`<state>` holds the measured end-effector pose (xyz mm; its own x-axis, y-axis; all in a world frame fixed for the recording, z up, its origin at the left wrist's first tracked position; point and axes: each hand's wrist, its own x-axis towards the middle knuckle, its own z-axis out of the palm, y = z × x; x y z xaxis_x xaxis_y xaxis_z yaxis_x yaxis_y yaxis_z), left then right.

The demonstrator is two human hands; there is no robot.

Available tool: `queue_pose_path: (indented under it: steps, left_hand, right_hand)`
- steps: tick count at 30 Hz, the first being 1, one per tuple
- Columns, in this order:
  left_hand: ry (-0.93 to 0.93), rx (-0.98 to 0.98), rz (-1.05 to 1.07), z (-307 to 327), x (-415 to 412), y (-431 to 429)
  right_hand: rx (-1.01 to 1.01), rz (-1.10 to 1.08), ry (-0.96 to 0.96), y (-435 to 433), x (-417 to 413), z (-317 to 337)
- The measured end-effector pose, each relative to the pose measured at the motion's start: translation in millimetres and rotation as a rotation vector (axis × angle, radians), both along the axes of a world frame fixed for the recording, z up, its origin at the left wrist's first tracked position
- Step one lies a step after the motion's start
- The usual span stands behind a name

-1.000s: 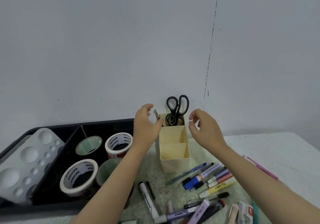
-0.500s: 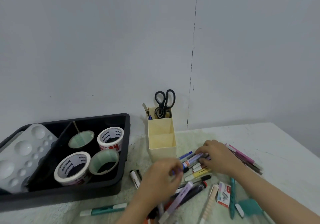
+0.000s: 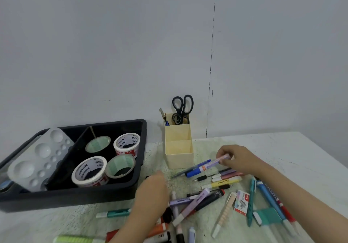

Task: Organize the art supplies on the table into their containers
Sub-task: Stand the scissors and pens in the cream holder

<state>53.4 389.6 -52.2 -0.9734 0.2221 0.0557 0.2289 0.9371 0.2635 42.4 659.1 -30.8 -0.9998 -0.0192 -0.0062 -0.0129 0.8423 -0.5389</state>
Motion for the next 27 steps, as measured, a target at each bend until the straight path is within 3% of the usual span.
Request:
queue_pose_path:
  steps: [3,6,13,18,23,27]
  left_hand:
    - [-0.073,-0.046,0.082,-5,-3,-6]
    - [-0.072,0.033,0.117,-4,-7,-4]
    - [-0.114,0.294,0.111,9,-6,-3]
    - [0.043,0.512,-0.003,30,0,7]
    - [0.249,0.754,-0.073,57,-16,14]
    - [0.39,0.842,-0.125,78,-41,20]
  right_hand:
    - [-0.272,-0.023,0.12,-2,6,12]
    - [-0.47,-0.021,0.234,-8,9,25]
    - [-0.671,-0.133,0.617,-35,-2,63]
    - [-0.522,-0.091,0.757,-59,-27,74]
    - [-0.154,0.04,0.609,-63,-53,60]
    - [-0.055,0.057,0.537,-59,-62,48]
